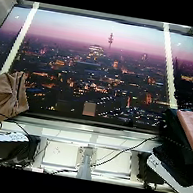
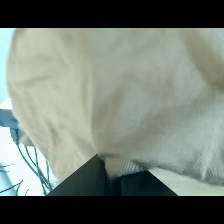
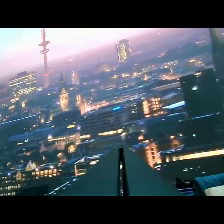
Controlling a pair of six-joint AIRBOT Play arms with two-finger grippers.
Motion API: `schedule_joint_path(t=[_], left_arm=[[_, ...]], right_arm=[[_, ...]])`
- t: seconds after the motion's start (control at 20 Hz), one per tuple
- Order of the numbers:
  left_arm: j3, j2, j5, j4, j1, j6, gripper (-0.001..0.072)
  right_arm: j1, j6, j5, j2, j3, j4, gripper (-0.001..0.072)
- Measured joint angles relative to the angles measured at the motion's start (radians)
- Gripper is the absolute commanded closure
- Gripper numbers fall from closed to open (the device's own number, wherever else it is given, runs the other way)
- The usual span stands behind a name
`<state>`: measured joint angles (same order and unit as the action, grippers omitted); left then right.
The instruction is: Fold the clothes and pants, and hang the long-sleeved shirts on hangers.
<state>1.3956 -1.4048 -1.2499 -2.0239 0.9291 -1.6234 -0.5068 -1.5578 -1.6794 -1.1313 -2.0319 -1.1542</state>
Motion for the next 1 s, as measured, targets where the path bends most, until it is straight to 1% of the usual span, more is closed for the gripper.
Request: schedule_joint_path(t=[0.15, 0.35, 0.45, 0.55, 0.7, 0.85, 1.0], left_arm=[[0.0, 0.136, 0.005, 0.03, -0.07, -0.048, 0.0678], [0.0, 0.31, 0.038, 0.054, -0.216, -0.072, 0.0679], [0.0, 0.371, 0.046, 0.102, -0.305, -0.076, 0.0679], [0.0, 0.41, 0.053, 0.185, -0.406, -0.079, 0.0679], [0.0, 0.426, 0.071, 0.362, -0.581, -0.082, 0.0679], [0.0, 0.403, 0.109, 0.536, -0.777, -0.083, 0.0679], [0.0, 0.337, 0.198, 0.664, -1.001, -0.083, 0.0678]], right_arm=[[0.0, 0.0, 0.001, 0.0, 0.0, 0.0, 0.0698], [0.0, 0.0, 0.003, 0.0, 0.0, 0.0, 0.0698], [0.0, 0.0, 0.005, 0.0, 0.0, 0.0, 0.0698], [0.0, 0.0, 0.009, 0.0, 0.0, 0.0, 0.0698], [0.0, 0.0, 0.018, 0.0, 0.0, 0.001, 0.0698], [0.0, 0.0, 0.026, 0.0, 0.0, 0.002, 0.0698], [0.0, 0.0, 0.033, 0.0, 0.0, 0.002, 0.0698]])
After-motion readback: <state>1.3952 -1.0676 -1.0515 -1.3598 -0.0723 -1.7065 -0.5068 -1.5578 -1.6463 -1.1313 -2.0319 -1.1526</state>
